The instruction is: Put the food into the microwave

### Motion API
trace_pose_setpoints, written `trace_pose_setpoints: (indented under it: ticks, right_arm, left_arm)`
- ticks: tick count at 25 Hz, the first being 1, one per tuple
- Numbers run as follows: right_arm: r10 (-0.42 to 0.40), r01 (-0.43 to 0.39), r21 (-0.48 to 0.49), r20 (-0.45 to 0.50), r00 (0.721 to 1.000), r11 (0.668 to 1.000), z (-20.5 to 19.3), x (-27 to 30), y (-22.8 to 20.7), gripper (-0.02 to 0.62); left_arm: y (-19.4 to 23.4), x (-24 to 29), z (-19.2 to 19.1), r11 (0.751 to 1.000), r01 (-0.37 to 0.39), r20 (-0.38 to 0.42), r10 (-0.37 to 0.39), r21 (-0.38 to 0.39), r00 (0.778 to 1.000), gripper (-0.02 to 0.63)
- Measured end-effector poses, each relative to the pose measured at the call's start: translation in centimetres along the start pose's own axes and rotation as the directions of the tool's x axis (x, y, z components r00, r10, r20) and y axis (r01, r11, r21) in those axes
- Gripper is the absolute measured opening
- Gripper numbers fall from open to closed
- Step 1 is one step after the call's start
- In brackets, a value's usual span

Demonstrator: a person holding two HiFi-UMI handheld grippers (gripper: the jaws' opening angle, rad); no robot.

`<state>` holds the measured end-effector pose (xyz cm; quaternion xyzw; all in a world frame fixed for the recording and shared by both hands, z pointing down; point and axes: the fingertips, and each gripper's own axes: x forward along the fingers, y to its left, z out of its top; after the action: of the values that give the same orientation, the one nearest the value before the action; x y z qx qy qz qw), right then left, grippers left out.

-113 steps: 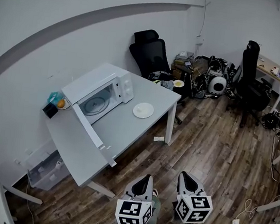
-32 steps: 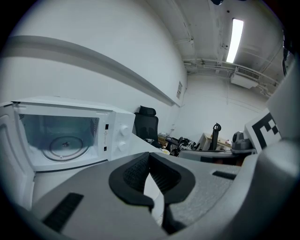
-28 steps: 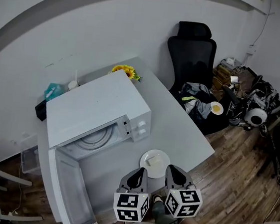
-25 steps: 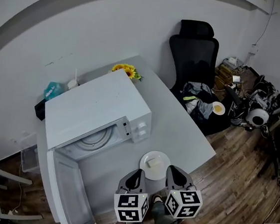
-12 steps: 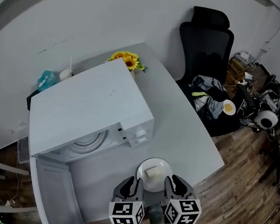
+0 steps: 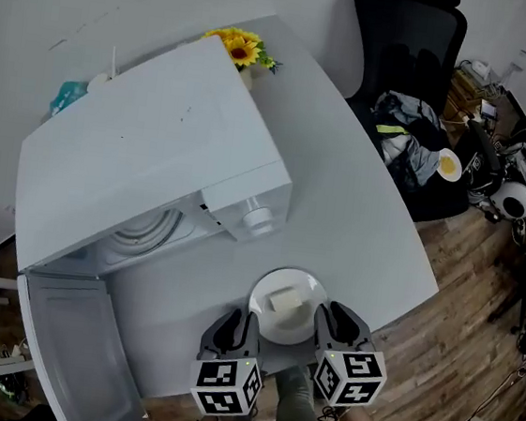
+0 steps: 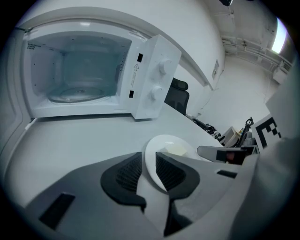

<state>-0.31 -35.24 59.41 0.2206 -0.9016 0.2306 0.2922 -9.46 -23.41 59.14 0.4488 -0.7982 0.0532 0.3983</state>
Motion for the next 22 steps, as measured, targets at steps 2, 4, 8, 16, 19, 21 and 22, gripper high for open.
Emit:
trace_pose_setpoints:
  ticks: [2,4,8,16,19,21,22]
  right_arm:
    - [0.000,0.000,-0.002,-0.007,1.000,1.000,-0.2,0.4,-0.2,0.080]
    - [0.001,-0.001,-0.010,-0.016,1.000,1.000,-0.3,0.8,-0.3,0.080]
    - [-0.001,0.000,-0.034,-0.040,0.999,0.999,-0.5,1.1,-0.3,0.080]
    - [-0.017,0.013,-0.053,-0.079,0.997,0.999,-0.9,1.4,-0.3,0.080]
    - [-0.025,0.020,-0.056,-0.087,0.996,0.998,-1.0,1.4,-0.4,0.080]
    - [-0.026,0.021,-0.054,-0.089,0.996,0.998,-1.0,1.4,-0.4,0.080]
    - [-0.026,0.021,-0.053,-0.089,0.996,0.998,-1.0,1.5,-0.4,0.080]
  left_arm:
    - [0.1,0.6,-0.5,1.000,-0.002,-0.011,0.002,-0.011,1.000,0.084]
    - [0.2,1.1,-0.9,1.000,-0.007,-0.018,0.007,-0.020,1.000,0.084]
    - [0.3,1.6,-1.3,0.999,-0.019,-0.029,0.018,-0.030,0.999,0.084]
    - [0.4,1.8,-1.6,0.998,-0.023,-0.045,0.021,-0.063,0.999,0.084]
    - [0.4,1.9,-1.6,0.997,-0.017,-0.048,0.013,-0.078,0.999,0.084]
    - [0.3,1.9,-1.6,0.997,-0.017,-0.049,0.013,-0.081,0.999,0.084]
    - [0.3,2.0,-1.6,0.997,-0.018,-0.049,0.014,-0.079,0.999,0.084]
